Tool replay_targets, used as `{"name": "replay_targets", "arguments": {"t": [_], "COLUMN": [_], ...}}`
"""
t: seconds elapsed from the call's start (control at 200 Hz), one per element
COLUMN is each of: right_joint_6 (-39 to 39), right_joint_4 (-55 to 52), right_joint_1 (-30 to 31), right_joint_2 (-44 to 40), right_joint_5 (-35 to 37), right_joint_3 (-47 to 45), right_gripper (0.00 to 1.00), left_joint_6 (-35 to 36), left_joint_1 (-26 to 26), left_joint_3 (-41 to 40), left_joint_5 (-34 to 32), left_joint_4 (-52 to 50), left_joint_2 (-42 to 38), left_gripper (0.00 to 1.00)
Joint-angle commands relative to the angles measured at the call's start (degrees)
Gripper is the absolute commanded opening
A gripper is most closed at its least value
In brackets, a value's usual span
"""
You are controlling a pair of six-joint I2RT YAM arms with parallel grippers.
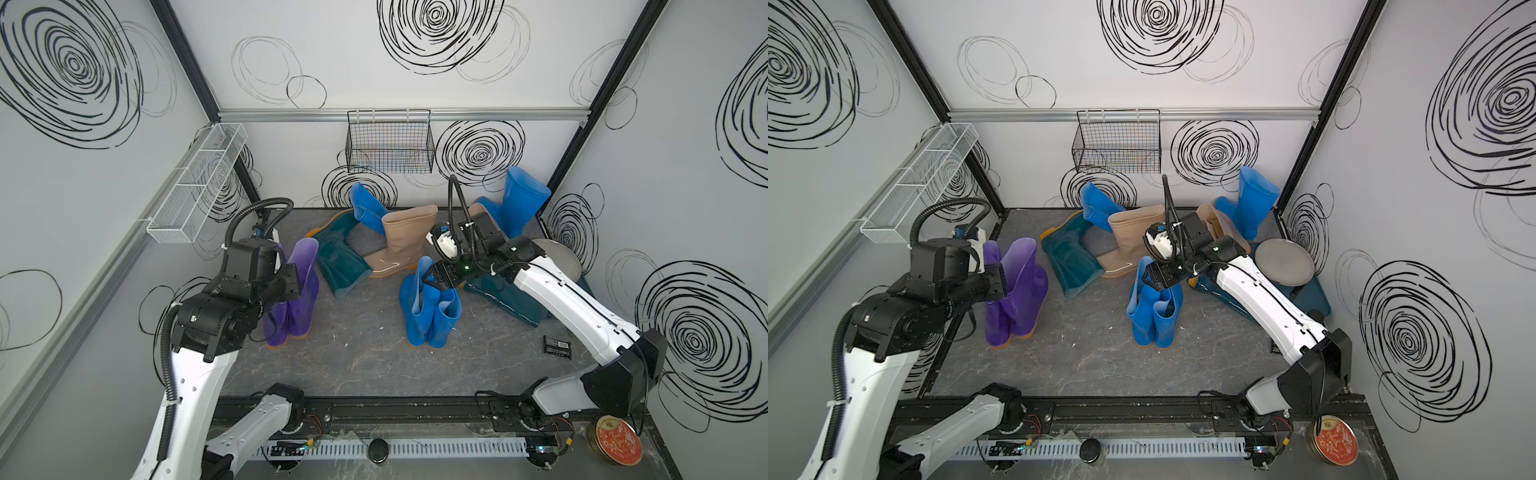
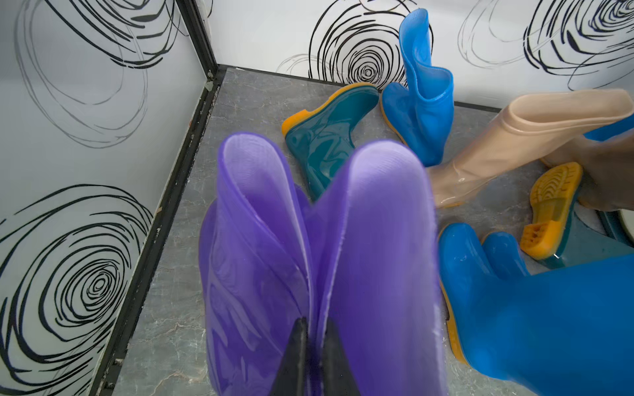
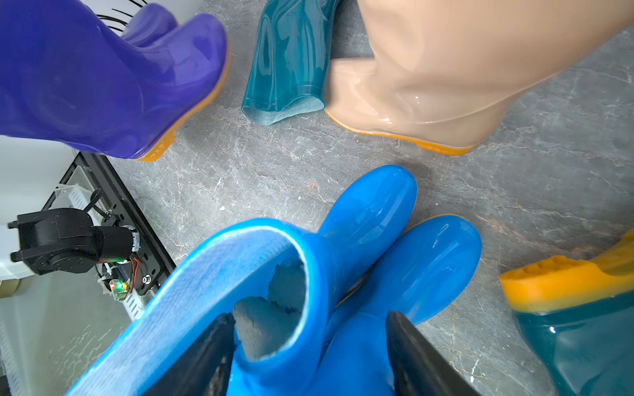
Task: Match and arrange rain boots in pairs
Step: Move a pair of rain boots to the center of the board.
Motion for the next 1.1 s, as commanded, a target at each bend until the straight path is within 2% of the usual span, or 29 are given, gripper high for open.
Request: {"name": "replay_targets", "arguments": {"t": [0.0, 0.13, 0.265, 0.37, 0.53, 0.6, 0.851, 0.981, 1.096], "right_joint_6": [-0.5, -0.3, -0.3, -0.5, -1.1, -1.5, -2.4, -3.8, -5.3], "right_joint_4": [-0.1, -0.2, -0.6, -1.5, -2.0, -2.5, -4.6, -4.9, -5.6], "right_joint_1": [0.0, 0.0, 0.0, 0.0, -0.1, -0.1, -0.6, -1.5, -2.2], "right_joint_2": [-1.1, -1.0, -1.1, -1.2, -1.5, -1.5, -2.3, -3.7, -4.0], "right_joint_5": [1.1, 1.3, 1.4, 1.3, 1.6, 1.8, 2.4, 2.7, 1.7], "right_joint_3": [1.0, 0.9, 0.1, 0.2, 0.1, 0.3, 1.7, 1.2, 1.0], "right_gripper": [0.72, 0.73, 0.70, 0.60, 0.35, 0.28, 0.11, 0.08, 0.06], "left_joint_6": [-2.5, -6.6, -10.7, -14.0, -18.0, -18.4, -16.4, -15.5, -16.8], "left_joint_1": [-0.6, -4.5, -13.8, -22.1, -32.9, -36.3, -39.4, -40.3, -41.4], "left_joint_3": [2.0, -0.5, -4.3, -6.4, -9.4, -10.3, -12.1, -12.9, -16.6], "left_joint_5": [7.6, 8.7, 5.1, 0.1, -4.7, -7.1, -12.9, -15.0, -15.2], "left_joint_4": [10.8, 13.6, 16.8, 19.8, 25.6, 27.8, 35.3, 37.2, 42.7], "left_joint_2": [-1.7, -2.6, -3.5, -3.4, -1.8, -0.5, 2.4, 2.0, 1.1], "left_gripper": [0.00, 0.00, 0.00, 0.00, 0.00, 0.00, 0.00, 0.00, 0.00]}}
